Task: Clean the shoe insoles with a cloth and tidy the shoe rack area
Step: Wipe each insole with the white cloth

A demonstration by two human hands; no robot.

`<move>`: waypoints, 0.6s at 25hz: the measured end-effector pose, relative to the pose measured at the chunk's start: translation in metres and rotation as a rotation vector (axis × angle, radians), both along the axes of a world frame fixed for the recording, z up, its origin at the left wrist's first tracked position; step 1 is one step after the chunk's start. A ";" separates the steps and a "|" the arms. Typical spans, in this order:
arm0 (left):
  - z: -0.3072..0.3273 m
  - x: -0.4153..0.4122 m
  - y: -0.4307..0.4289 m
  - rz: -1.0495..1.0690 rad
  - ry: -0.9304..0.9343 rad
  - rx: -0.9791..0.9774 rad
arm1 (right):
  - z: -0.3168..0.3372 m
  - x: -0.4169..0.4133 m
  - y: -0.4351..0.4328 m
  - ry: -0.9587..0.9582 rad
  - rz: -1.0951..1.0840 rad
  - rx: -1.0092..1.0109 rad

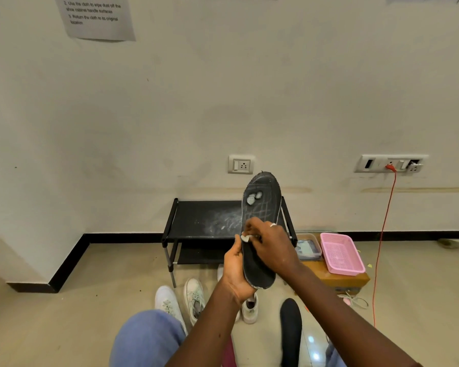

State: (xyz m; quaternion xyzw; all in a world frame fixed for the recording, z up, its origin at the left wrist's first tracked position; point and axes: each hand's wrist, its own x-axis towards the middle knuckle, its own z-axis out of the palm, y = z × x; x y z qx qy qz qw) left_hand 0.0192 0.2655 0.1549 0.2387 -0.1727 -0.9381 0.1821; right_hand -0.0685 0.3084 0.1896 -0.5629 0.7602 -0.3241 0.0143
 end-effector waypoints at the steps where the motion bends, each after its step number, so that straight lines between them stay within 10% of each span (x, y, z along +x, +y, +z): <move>1: -0.002 0.001 -0.002 0.003 0.007 0.016 | -0.004 0.004 0.004 0.001 0.025 0.012; 15: 0.001 -0.006 -0.003 -0.026 -0.025 -0.018 | 0.008 -0.011 -0.020 -0.136 -0.112 -0.009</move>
